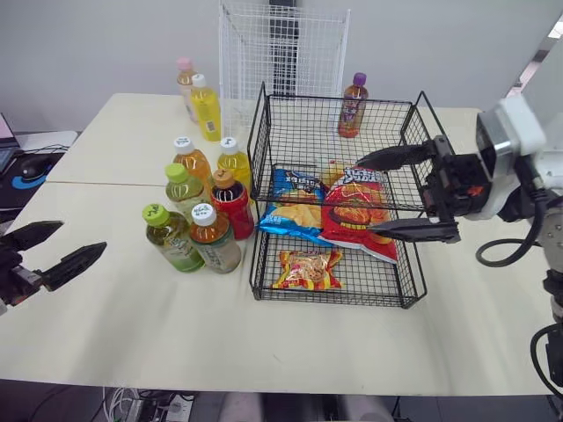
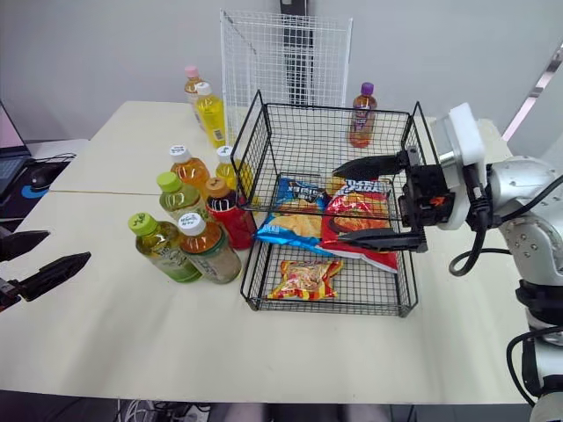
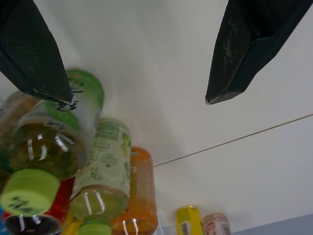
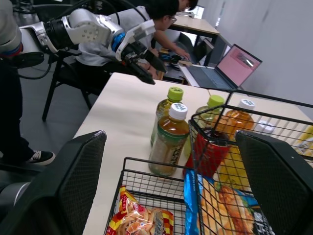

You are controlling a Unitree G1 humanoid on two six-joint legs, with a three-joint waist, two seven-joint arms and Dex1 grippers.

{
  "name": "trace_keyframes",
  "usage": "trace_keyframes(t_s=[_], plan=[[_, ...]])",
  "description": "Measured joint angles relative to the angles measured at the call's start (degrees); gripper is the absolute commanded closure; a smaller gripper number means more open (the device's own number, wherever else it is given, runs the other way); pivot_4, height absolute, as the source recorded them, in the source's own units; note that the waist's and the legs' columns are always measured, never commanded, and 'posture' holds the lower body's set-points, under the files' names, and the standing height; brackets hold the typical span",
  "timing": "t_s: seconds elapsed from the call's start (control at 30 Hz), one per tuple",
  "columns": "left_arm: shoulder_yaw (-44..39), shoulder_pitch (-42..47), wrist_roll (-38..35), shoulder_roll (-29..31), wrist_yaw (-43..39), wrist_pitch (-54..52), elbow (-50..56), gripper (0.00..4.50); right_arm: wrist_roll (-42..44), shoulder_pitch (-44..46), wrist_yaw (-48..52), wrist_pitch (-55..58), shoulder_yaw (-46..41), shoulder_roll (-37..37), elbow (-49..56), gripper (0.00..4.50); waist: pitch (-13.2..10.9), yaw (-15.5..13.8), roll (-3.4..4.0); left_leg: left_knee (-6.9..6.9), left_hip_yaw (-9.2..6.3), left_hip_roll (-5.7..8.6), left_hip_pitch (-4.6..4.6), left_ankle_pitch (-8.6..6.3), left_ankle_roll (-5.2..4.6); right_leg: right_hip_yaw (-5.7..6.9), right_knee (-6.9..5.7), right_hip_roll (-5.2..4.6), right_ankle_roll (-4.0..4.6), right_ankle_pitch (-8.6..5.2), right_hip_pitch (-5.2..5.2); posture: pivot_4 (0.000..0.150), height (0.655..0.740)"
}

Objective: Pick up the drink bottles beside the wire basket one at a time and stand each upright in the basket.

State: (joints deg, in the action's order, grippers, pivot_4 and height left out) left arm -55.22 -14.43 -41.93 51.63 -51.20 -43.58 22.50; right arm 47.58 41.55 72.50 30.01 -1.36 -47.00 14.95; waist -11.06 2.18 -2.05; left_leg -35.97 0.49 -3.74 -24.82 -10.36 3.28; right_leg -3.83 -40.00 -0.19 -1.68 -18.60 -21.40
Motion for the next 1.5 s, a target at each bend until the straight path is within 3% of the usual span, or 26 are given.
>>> trace_keyframes(t_s=[0.23, 0.53, 0.77, 1.07, 1.17, 1.43, 1.5], plan=[[0.9, 6.2, -9.5, -9.4, 19.6, -6.8, 15.6, 0.01, -3.4, 0.2, 1.8, -2.0, 0.6, 2.5, -2.3, 0.0, 0.0, -0.3, 0.0, -0.08, -0.02, 0.05, 0.07, 0.02, 0.0, -0.05, -0.02, 0.16, 0.0, 0.01, 0.11, 0.15, 0.736], [18.2, 12.8, -1.5, -20.2, 41.1, -4.4, 22.6, 0.01, -3.7, 0.9, 2.4, -1.5, 0.6, 2.5, -2.5, 0.0, 0.0, -0.4, 0.0, -0.09, -0.02, 0.21, 0.05, 0.01, 0.0, -0.14, -0.02, 0.39, -0.05, 0.06, 0.11, 0.15, 0.736], [25.4, 13.5, 4.5, -20.3, 44.0, -2.7, 21.7, 0.01, -3.7, 2.1, 2.3, -0.3, 0.5, 2.1, -2.5, 0.0, 0.0, -0.4, 0.0, -0.07, -0.03, 0.17, 0.05, 0.01, 0.01, -0.15, 0.0, 0.58, -0.01, 0.08, 0.08, 0.15, 0.736], [28.9, 14.6, 8.2, -19.6, 43.4, -1.9, 19.5, 0.01, -3.7, 2.1, 0.9, 1.3, 0.4, 2.0, -1.7, 0.0, 0.0, -0.4, -0.01, -0.07, -0.01, 0.17, 0.05, 0.01, 0.01, -0.16, 0.01, 0.58, -0.01, 0.08, 0.08, 0.15, 0.736], [30.2, 14.7, 8.9, -20.2, 43.2, -1.5, 18.9, 0.62, -3.6, 2.1, 0.5, 1.8, 0.4, 2.0, -1.6, 0.0, 0.0, -0.4, -0.01, -0.07, -0.01, 0.17, 0.05, 0.01, 0.01, -0.16, 0.01, 0.57, -0.01, 0.08, 0.08, 0.15, 0.736], [30.8, 15.0, 10.0, -20.9, 43.2, -0.6, 18.6, 3.11, -3.6, 2.4, 0.0, 2.0, 0.4, 2.0, -1.5, 0.0, 0.0, -0.4, -0.01, -0.07, -0.01, 0.18, 0.05, 0.01, 0.01, -0.17, 0.02, 0.57, -0.01, 0.08, 0.08, 0.15, 0.736], [30.8, 14.9, 10.3, -21.4, 43.3, -0.2, 18.7, 3.12, -3.6, 2.4, 0.0, 2.0, 0.4, 2.0, -1.5, 0.0, 0.0, -0.4, -0.01, -0.07, -0.01, 0.17, 0.05, 0.01, 0.01, -0.17, 0.02, 0.58, -0.01, 0.08, 0.08, 0.15, 0.736]])
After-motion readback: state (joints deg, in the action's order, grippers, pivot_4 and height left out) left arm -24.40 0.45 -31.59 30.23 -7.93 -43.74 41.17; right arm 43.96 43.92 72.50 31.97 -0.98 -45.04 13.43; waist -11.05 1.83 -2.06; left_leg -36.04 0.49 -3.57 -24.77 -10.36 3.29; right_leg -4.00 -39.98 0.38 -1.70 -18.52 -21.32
